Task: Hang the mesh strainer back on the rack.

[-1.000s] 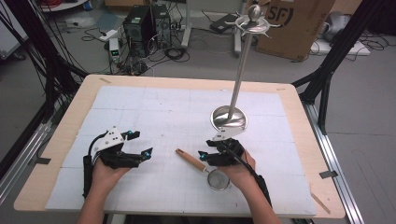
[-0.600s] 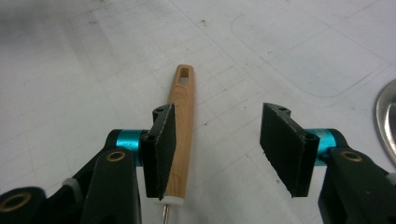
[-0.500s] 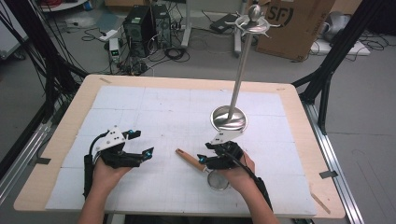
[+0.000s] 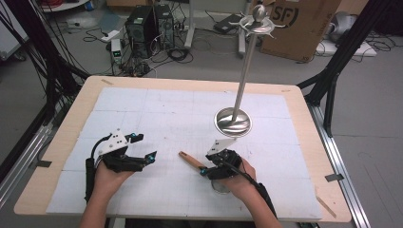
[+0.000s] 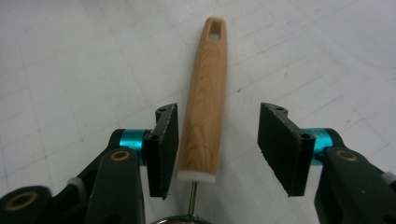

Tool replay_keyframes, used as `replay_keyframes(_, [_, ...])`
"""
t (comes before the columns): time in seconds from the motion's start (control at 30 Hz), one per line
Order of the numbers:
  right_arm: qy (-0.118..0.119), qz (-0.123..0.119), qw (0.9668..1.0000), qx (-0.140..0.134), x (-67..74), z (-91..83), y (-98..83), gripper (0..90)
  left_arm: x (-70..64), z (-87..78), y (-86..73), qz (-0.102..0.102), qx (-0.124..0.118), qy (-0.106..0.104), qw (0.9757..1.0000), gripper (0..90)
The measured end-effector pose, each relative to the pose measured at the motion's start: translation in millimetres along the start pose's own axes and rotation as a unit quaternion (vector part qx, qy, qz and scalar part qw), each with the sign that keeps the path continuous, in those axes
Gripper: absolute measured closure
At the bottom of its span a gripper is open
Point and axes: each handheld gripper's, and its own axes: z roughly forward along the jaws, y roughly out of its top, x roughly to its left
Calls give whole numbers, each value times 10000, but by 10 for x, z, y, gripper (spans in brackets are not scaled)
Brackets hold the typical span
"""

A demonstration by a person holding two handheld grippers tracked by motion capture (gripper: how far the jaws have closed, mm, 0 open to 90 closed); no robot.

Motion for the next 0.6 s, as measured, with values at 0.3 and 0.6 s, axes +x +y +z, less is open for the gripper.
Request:
replay_keyframes(0.3, [116, -128, 9988, 461, 51, 94, -37, 648, 1, 5, -8, -19, 10, -5, 10000, 186])
replay_keyframes(0.6, [116, -73, 9984, 547, 12, 37, -57, 678, 4, 4, -13, -33, 18, 4, 10000, 186])
